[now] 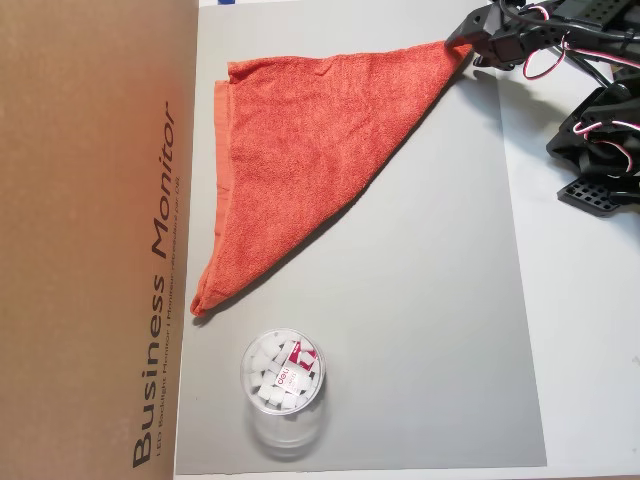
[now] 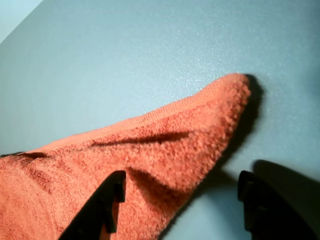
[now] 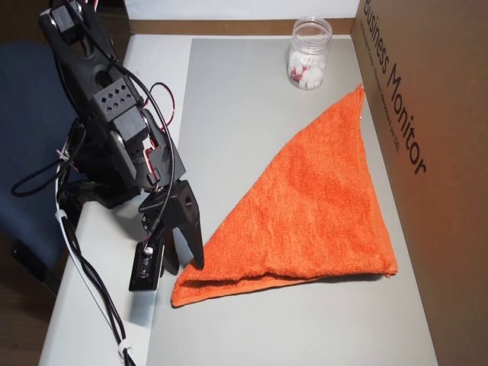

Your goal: Fold the blanket.

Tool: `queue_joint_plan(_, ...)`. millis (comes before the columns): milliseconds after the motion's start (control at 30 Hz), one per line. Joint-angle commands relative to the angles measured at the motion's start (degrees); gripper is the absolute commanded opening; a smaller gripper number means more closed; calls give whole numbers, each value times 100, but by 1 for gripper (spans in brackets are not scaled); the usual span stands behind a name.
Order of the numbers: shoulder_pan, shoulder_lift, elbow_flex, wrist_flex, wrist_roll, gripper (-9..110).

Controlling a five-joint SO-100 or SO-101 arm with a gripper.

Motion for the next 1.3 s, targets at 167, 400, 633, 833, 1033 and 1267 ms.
queue_joint_plan(167,-18,-413,-211,-624,-237,22)
queue_joint_plan(400,53,-905,-246,-923,-272,14)
queue_joint_plan(633,53,-1125,-246,-932,-272,13)
queue_joint_plan(833,62,-1169,-246,-932,-281,3)
queue_joint_plan(1033,202,-1169,-229,-914,-281,0)
queue_joint_plan(1267,677,-1072,-176,-844,-1204,0)
